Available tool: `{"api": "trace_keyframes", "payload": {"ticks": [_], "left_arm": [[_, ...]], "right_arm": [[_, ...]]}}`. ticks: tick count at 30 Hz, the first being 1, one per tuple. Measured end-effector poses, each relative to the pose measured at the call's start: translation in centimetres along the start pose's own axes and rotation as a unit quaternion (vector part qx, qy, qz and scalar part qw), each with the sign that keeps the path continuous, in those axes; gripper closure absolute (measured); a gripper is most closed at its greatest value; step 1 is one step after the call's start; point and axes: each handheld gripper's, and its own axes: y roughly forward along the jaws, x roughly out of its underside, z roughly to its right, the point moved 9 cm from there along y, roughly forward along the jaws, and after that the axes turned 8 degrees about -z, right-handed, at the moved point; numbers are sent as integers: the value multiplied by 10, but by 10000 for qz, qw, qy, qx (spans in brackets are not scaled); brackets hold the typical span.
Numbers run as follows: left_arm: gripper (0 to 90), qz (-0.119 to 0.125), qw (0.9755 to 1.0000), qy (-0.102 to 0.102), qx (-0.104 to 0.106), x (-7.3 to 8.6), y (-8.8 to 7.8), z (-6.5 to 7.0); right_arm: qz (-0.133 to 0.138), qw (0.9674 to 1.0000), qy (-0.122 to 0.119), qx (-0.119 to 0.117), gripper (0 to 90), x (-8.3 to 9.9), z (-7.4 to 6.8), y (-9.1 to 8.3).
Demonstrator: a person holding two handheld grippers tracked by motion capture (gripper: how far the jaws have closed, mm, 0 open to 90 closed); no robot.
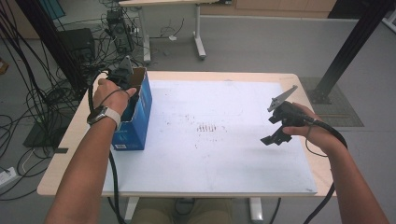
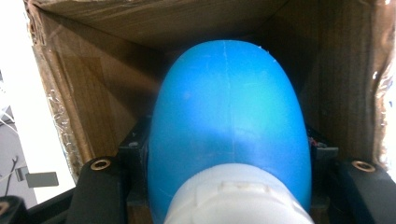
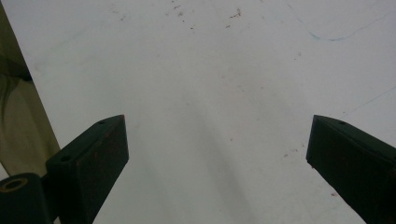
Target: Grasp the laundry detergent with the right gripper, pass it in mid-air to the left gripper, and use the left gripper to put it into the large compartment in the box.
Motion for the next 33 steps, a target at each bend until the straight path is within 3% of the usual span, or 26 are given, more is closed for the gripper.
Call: {"api": "trace_keyframes", "payload": {"ticks": [33], "left_arm": [[374, 39, 10000, 39, 19, 0, 0, 0]], "right_arm": [[1, 10000, -10, -1, 55, 0, -1, -1]]}}
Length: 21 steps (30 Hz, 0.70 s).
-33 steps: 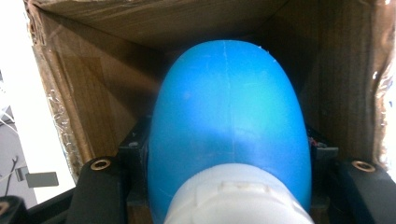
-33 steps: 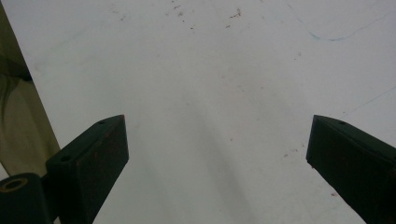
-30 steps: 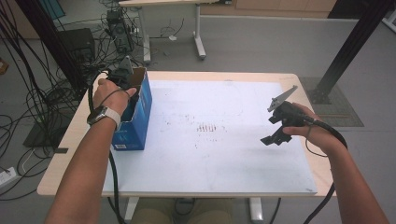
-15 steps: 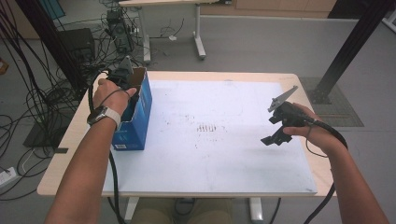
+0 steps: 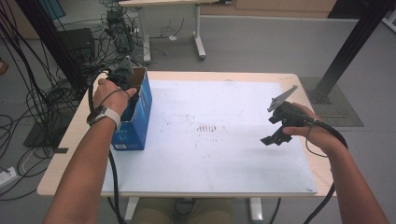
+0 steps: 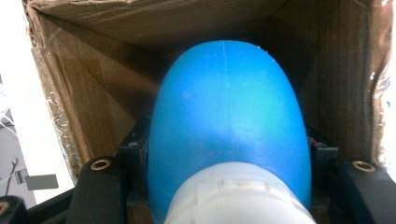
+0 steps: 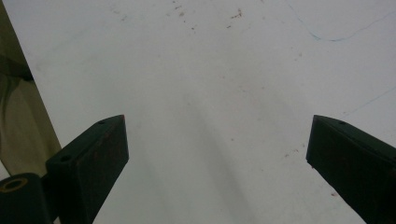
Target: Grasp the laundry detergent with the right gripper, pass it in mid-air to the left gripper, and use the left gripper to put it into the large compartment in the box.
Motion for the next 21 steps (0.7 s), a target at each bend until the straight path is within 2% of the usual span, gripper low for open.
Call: {"api": "trace_keyframes", "payload": {"ticks": [9, 16, 21], "left_arm": [[367, 70, 9999, 6, 73, -1, -1, 1], [288, 130, 9999, 56, 71, 0, -5, -1], [284, 168, 9996, 110, 184, 1, -6, -2]], "right_arm": [[-22, 10000, 5, -7, 55, -1, -1, 0], [-20, 10000, -12, -7, 54, -2, -3, 0], [-30, 10000, -16, -5, 55, -2, -4, 0]]}}
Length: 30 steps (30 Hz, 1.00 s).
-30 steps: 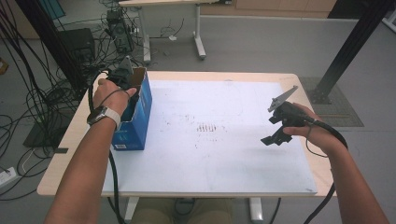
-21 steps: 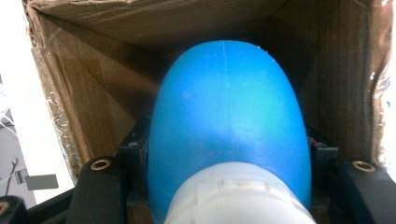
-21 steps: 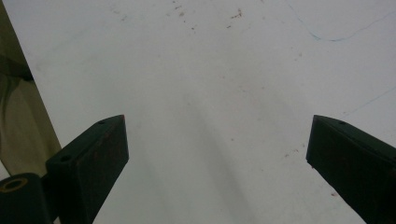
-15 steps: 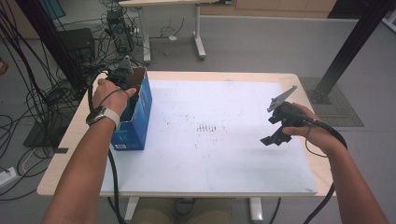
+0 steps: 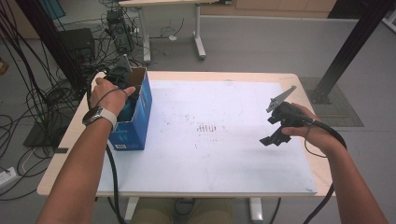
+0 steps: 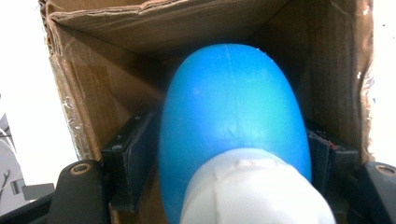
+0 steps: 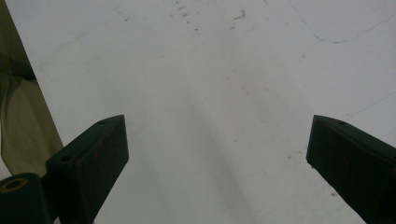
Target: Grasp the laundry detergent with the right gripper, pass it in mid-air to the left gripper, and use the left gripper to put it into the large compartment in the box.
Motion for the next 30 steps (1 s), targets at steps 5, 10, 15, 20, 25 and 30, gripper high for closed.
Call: {"api": "trace_keyframes", "payload": {"ticks": [5, 10, 15, 20, 25, 30], "left_arm": [[281, 28, 9999, 27, 113, 1, -3, 0], [278, 68, 9995, 54, 290, 2, -8, -2], [260, 57, 9995, 66, 304, 2, -13, -2], [209, 66, 9992, 111, 374, 4, -17, -2], [176, 152, 9989, 173, 414, 4, -24, -1], [167, 231, 9985, 272, 404, 5, -33, 2]], "right_arm": [[0, 10000, -9, 12, 55, -1, -1, -2], [-1, 10000, -19, 33, 55, -1, -2, -4], [-16, 10000, -23, 47, 55, -1, -3, -5], [-18, 10000, -25, 61, 55, -3, -4, -8], [-36, 10000, -52, 71, 55, -4, -6, -9], [-35, 9999, -78, 87, 55, -7, -7, -10]]}}
